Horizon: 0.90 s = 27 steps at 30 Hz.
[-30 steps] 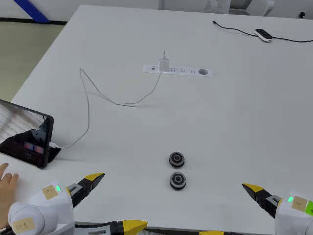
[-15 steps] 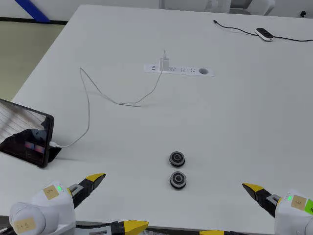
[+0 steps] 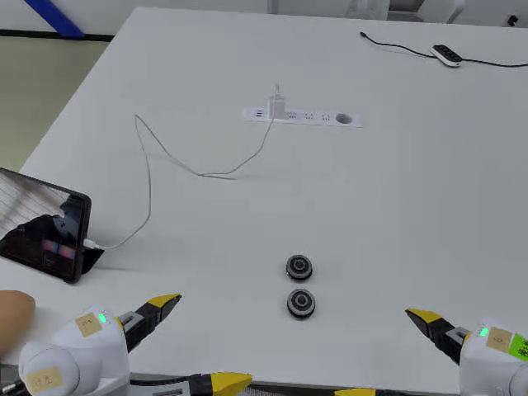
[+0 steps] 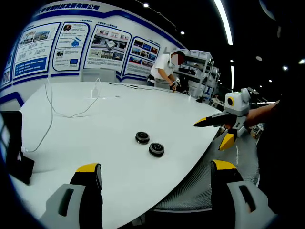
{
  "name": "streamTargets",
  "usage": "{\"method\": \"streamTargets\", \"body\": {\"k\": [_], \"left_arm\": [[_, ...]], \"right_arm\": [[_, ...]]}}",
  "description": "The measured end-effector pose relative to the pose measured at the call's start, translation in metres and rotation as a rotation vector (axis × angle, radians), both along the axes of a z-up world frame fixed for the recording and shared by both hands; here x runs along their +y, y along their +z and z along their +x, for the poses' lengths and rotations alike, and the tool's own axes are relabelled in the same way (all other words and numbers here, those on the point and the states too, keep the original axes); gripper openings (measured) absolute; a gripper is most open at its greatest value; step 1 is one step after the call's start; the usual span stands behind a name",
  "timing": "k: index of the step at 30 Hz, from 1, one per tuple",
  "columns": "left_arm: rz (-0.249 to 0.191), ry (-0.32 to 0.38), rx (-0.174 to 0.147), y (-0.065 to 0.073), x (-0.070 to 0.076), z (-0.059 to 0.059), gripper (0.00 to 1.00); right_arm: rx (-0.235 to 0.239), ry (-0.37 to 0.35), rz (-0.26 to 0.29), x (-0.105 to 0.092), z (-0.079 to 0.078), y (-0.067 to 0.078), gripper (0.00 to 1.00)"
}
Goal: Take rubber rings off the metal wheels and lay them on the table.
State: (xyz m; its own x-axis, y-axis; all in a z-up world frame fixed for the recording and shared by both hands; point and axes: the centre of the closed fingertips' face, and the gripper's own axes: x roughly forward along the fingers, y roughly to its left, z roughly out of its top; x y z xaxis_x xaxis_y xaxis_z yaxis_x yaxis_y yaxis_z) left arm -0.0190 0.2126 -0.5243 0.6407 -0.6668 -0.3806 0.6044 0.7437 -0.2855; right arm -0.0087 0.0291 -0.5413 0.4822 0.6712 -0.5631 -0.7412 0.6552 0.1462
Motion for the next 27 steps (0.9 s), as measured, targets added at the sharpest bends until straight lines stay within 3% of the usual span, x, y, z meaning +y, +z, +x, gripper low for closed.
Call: {"method": "streamTargets", "body": {"k": [12, 27], "left_arm": [[0.002, -0.018, 0.011, -0.002, -0.006, 0.002, 0.97], [0.006, -0.031, 0.022, -0.005, -0.011, 0.009, 0.82]], "right_arm": [[0.001, 0.006, -0.007, 0.003, 0.005, -0.002, 0.95], [0.002, 0.021, -0.008, 0.016, 0.013, -0.004, 0.74]]}}
